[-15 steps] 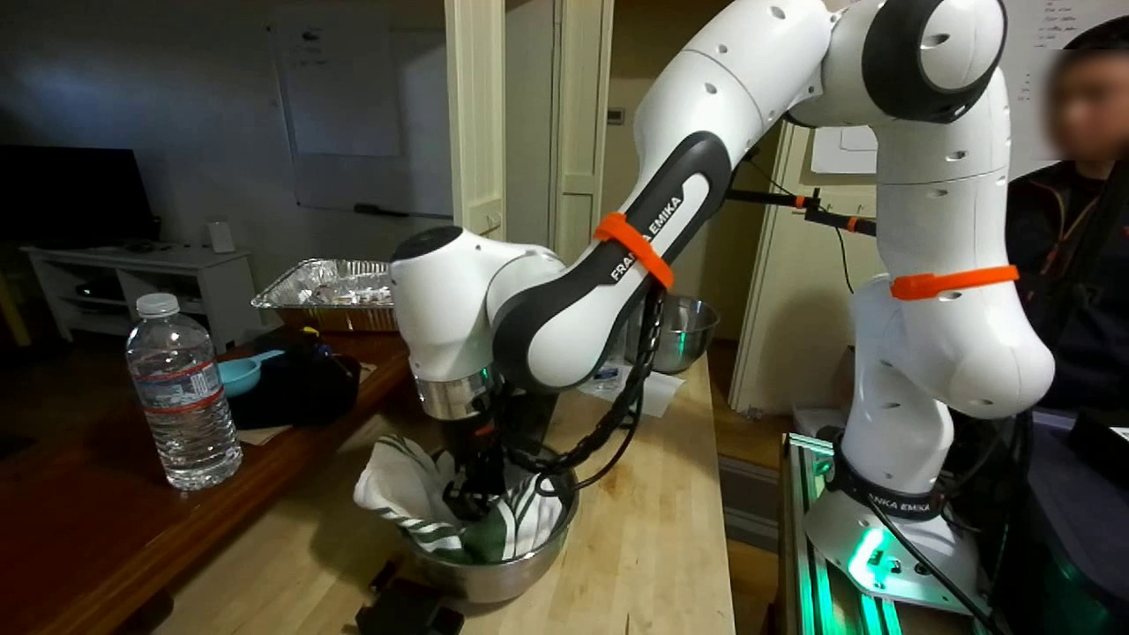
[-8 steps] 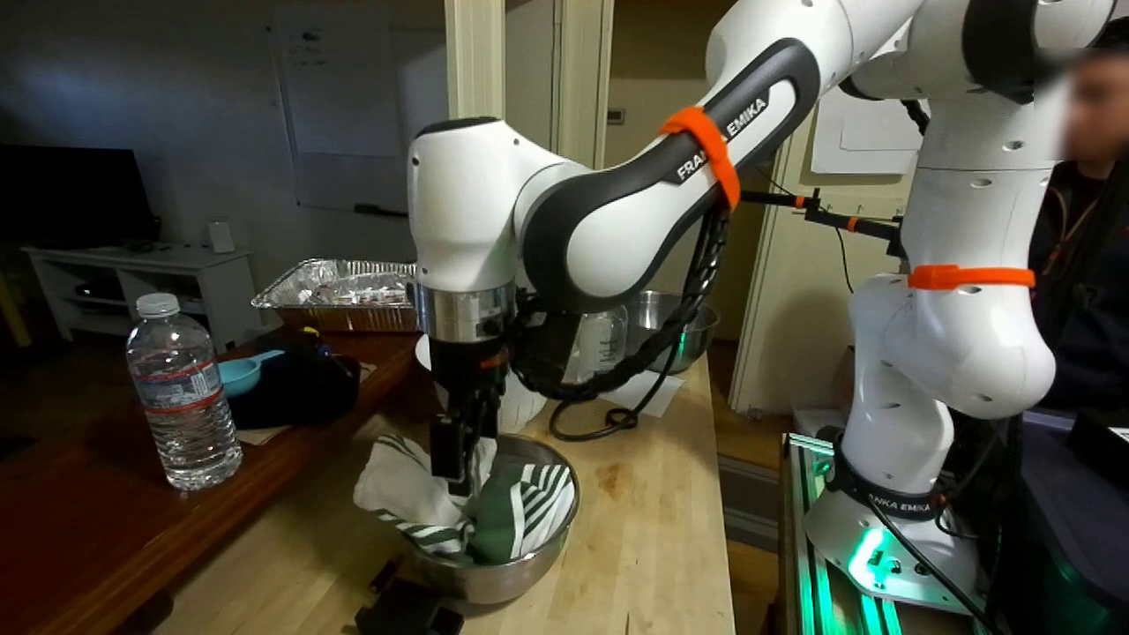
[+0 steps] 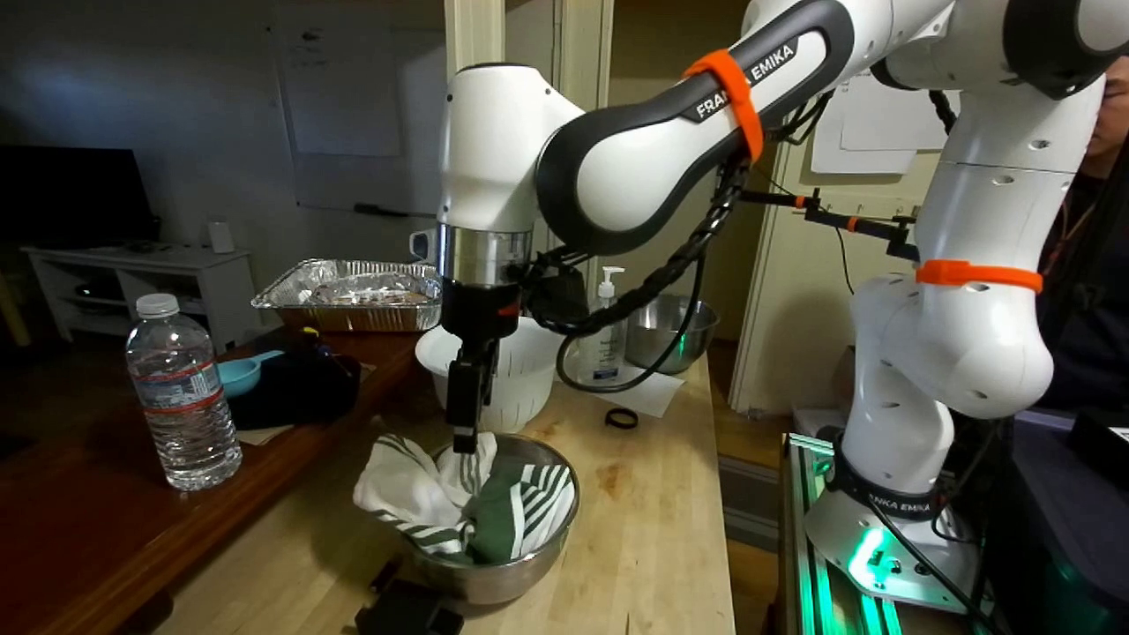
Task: Put the towel in the silver bowl
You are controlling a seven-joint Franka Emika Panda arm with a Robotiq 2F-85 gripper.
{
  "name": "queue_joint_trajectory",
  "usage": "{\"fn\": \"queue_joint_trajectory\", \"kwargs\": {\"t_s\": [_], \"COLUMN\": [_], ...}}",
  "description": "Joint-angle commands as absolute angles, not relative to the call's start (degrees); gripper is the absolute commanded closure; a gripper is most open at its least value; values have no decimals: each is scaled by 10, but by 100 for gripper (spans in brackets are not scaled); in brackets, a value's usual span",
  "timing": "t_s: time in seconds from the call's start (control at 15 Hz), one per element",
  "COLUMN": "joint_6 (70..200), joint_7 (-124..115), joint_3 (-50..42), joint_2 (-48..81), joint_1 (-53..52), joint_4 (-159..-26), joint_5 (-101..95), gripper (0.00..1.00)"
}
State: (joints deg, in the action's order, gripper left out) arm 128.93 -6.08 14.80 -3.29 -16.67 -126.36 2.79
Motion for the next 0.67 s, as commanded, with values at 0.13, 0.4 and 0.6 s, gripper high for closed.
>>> {"fn": "queue_joint_trajectory", "kwargs": {"t_s": [0.13,0.4,0.6], "joint_6": [1322,1353,1349], "joint_7": [-75,-103,-95], "joint_3": [147,128,118], "joint_2": [-24,15,63], "joint_1": [-154,-127,-120], "joint_4": [-1256,-1220,-1179], "joint_5": [-1,-62,-57], "gripper": [0,0,0]}}
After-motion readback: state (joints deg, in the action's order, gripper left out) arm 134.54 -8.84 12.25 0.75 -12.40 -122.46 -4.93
